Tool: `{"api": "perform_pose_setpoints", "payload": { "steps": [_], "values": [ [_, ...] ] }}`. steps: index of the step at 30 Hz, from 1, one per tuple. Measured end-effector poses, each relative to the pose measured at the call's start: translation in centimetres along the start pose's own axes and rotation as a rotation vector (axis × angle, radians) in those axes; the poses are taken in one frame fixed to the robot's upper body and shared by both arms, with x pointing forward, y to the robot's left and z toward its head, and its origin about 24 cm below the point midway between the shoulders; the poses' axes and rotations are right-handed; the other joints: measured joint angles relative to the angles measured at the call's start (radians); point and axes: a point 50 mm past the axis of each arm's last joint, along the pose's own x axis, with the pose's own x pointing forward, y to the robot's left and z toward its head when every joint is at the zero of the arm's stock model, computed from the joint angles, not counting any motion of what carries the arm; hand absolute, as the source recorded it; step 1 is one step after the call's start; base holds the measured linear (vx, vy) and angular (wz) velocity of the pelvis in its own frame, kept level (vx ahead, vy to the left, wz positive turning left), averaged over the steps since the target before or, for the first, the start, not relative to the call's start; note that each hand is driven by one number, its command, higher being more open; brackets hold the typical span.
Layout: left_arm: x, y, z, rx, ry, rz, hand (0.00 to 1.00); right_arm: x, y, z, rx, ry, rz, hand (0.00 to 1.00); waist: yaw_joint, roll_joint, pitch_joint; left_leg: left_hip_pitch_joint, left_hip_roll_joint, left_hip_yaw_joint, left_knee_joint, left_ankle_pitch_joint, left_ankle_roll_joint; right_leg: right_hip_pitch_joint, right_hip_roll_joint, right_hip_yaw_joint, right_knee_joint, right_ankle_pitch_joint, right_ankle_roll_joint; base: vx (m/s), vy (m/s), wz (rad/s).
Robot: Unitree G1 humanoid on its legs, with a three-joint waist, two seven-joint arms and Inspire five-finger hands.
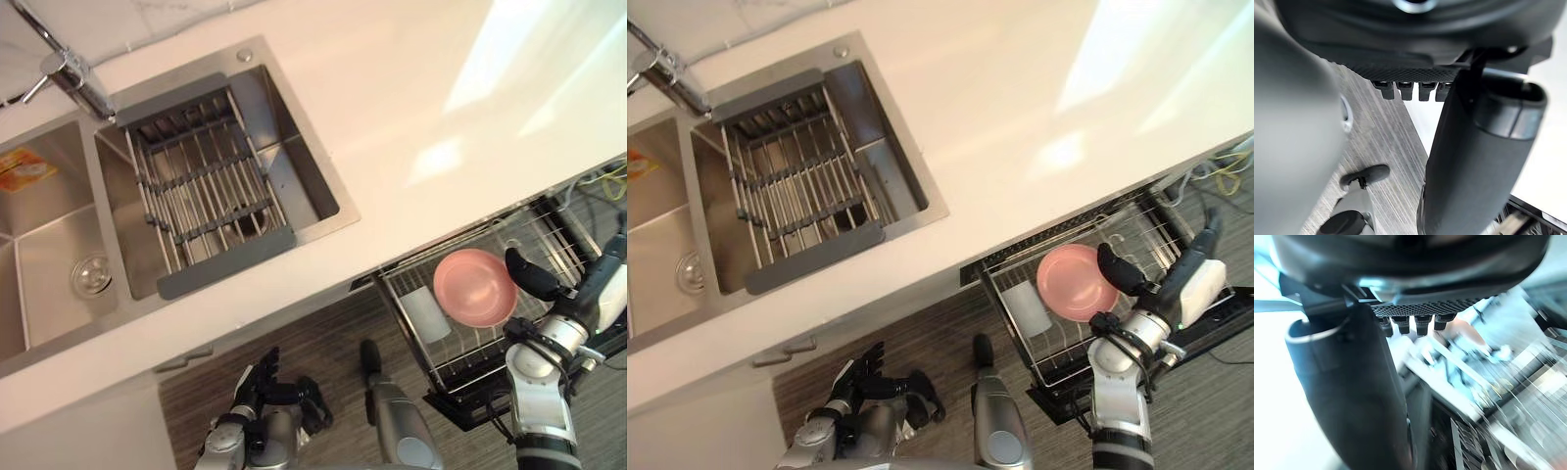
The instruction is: Walk over to the sink, pick up the cup, carry it to the dishwasher, place the cup inside the dishwasher, then close the dishwasher door
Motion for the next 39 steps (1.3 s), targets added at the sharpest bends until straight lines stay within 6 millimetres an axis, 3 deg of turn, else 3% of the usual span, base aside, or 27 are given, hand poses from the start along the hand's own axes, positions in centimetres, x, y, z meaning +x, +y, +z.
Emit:
{"api": "perform_pose_setpoints", "payload": {
  "steps": [5,12,18,22,25,31,39],
  "values": [
    [-0.8,0.5,-1.5,-0.014,0.041,0.038,1.0,-2.6,-2.4,-1.3,0.004,0.078,-0.007,1.0,-0.026,-0.036,-0.075,0.082,-0.002,0.021,-0.048,0.005,-0.015,0.076,0.014,0.016,-0.05,0.001,-0.001,0.09,-0.002,-0.13],
    [-1.7,0.4,-3.2,-0.07,0.087,0.081,1.0,-7.4,-4.7,-4.2,0.171,0.368,-0.062,1.0,-0.058,-0.037,-0.145,0.17,0.001,0.067,-0.08,0.009,-0.025,0.15,0.026,0.032,-0.081,-0.003,-0.005,0.04,-0.02,-0.15],
    [-2.2,0.4,-4.0,-0.115,0.102,0.113,1.0,-12.9,-6.5,-9.8,0.296,0.729,-0.079,1.0,-0.065,-0.041,-0.187,0.222,0.009,0.09,-0.108,0.0,-0.047,0.186,0.041,0.029,-0.083,-0.017,-0.013,0.0,-0.026,-0.03],
    [-2.5,0.7,-4.7,-0.139,0.137,0.133,1.0,-17.2,-6.1,-13.0,0.457,0.976,-0.004,1.0,-0.065,-0.039,-0.215,0.246,0.023,0.113,-0.11,-0.006,-0.059,0.206,0.05,0.023,-0.083,-0.024,-0.024,-0.03,-0.046,-0.05],
    [-2.8,0.9,-5.3,-0.141,0.162,0.14,1.0,-19.2,-5.4,-13.8,0.529,1.059,0.068,1.0,-0.062,-0.034,-0.23,0.26,0.032,0.127,-0.11,-0.007,-0.07,0.215,0.052,0.002,-0.085,-0.028,-0.032,-0.03,-0.05,-0.12],
    [-3.1,1.1,-5.9,-0.146,0.197,0.146,1.0,-20.5,-4.5,-14.1,0.621,1.105,0.138,1.0,-0.051,-0.027,-0.248,0.281,0.045,0.129,-0.112,-0.007,-0.086,0.236,0.063,-0.001,-0.092,-0.023,-0.033,0.01,-0.047,-0.01],
    [-3.3,1.2,-6.4,-0.162,0.232,0.15,1.0,-21.0,-4.9,-14.5,0.713,1.109,0.145,1.0,-0.044,-0.022,-0.253,0.306,0.045,0.128,-0.123,-0.006,-0.09,0.258,0.065,-0.006,-0.1,-0.022,-0.034,-0.01,-0.034,-0.01]
  ]
}}
